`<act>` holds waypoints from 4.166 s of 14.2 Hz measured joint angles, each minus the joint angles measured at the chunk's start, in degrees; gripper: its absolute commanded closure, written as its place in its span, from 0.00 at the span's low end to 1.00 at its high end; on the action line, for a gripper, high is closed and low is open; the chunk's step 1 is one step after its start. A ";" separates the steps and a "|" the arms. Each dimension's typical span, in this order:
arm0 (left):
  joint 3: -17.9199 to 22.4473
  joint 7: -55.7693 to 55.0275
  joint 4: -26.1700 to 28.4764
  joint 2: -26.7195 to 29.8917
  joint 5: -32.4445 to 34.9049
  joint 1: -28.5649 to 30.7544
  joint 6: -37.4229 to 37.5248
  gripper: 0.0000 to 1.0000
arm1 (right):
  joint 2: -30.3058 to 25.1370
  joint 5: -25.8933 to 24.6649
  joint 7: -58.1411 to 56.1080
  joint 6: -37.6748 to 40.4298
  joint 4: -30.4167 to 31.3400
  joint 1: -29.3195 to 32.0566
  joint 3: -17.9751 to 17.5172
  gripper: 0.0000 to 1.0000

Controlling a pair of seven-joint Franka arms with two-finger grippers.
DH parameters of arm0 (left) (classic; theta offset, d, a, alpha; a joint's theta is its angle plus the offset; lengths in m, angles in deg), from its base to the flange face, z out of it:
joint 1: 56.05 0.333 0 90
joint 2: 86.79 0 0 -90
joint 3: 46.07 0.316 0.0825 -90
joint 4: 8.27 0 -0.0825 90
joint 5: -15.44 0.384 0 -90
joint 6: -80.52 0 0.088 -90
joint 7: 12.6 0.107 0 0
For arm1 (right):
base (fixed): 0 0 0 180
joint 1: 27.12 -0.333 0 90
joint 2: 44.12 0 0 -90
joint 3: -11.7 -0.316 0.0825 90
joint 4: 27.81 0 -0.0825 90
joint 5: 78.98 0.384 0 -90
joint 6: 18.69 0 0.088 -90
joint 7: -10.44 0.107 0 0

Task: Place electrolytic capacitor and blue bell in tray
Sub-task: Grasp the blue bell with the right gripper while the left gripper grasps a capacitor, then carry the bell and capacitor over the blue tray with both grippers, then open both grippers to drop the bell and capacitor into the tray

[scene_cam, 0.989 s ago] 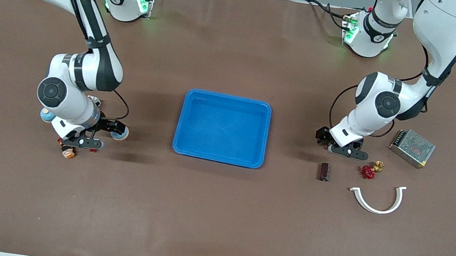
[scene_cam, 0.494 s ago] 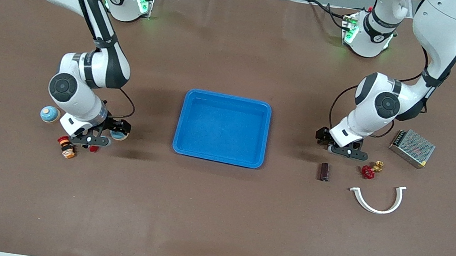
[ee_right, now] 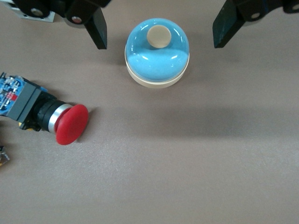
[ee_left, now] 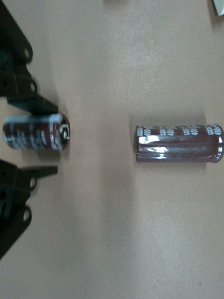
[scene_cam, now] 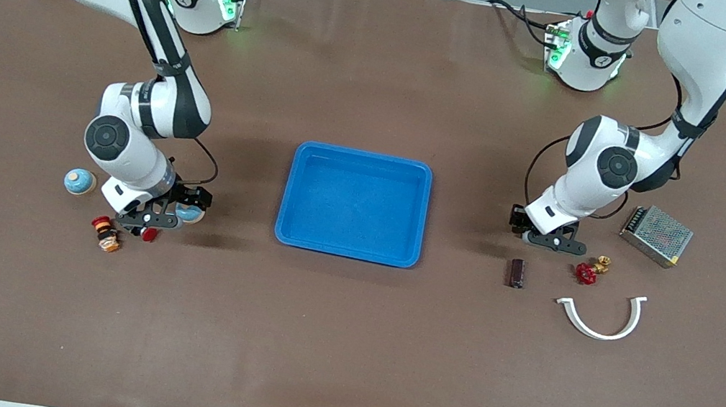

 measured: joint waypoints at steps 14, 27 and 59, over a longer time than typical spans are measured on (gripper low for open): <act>-0.71 -19.29 -8.87 4.00 0.06 -3.03 16.90 1.00 | 2.12 0.00 0.00 -3.26 0.44 -0.04 0.02 0.00; -4.97 -89.08 -21.79 0.27 0.03 -9.11 23.40 1.00 | 3.51 0.00 -0.01 -4.64 0.45 -0.05 0.02 0.41; -0.02 -122.08 -48.58 -26.46 13.79 -26.98 23.25 0.00 | -0.97 0.04 41.33 7.53 -5.71 -28.57 -0.30 0.65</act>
